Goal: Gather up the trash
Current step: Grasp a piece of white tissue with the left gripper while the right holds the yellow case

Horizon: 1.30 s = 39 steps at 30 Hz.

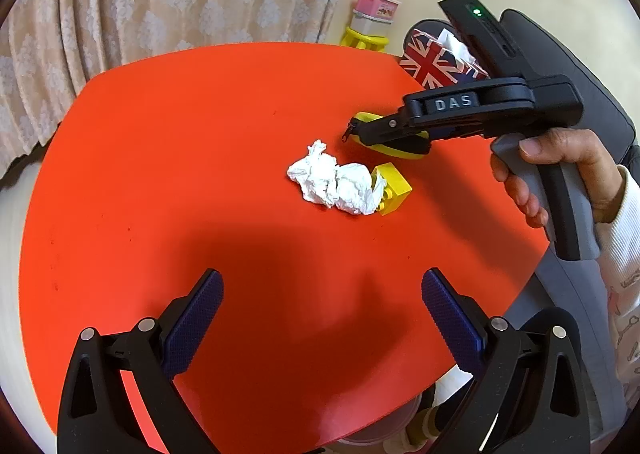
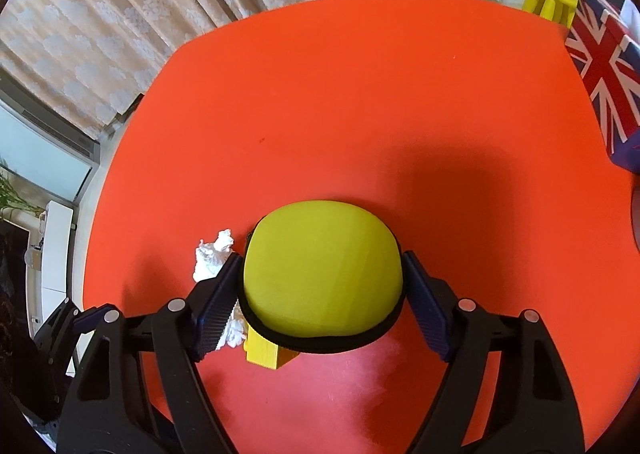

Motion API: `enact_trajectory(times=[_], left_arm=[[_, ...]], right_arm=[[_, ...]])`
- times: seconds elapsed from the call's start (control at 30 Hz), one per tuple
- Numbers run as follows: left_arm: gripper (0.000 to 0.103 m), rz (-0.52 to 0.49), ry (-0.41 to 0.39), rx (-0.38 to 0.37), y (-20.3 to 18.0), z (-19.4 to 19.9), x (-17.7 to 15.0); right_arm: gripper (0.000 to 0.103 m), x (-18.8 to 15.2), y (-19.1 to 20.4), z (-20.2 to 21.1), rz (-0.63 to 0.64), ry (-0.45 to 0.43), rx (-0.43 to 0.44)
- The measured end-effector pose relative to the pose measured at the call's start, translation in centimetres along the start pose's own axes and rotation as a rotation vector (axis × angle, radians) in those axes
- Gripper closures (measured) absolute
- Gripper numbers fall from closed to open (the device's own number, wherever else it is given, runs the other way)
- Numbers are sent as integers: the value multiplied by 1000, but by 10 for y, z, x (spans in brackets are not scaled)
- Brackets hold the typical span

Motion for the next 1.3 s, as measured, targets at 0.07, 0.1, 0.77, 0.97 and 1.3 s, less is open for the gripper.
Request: enact_trajectory(times=[0.07, 0.1, 0.77, 0.97, 1.3], left_arm=[[8, -4, -1, 5, -1, -1, 2], [8, -5, -2, 6, -1, -1, 3], [8, 141, 62, 23, 23, -27, 51], [8, 259, 101, 13, 42, -44, 57], [30, 353, 132, -54, 47, -69, 61]], right_arm=[[25, -2, -1, 6, 3, -11, 4], [25, -3, -1, 9, 4, -16, 5], [25, -43, -37, 64, 10, -99, 31], [25, -45, -46, 68, 0, -107, 37], [25, -44, -55, 64, -12, -104, 43]])
Point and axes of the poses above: each gripper's, at about its wrist camera, not at the fingertips, and z roughly against the way its jaws point, y to its left, x to its top, the point moved 4 cm from there along -z, roughly the way its jaws point, and after that the axes turned 15 degrees about -z, right-handed, at the moved point
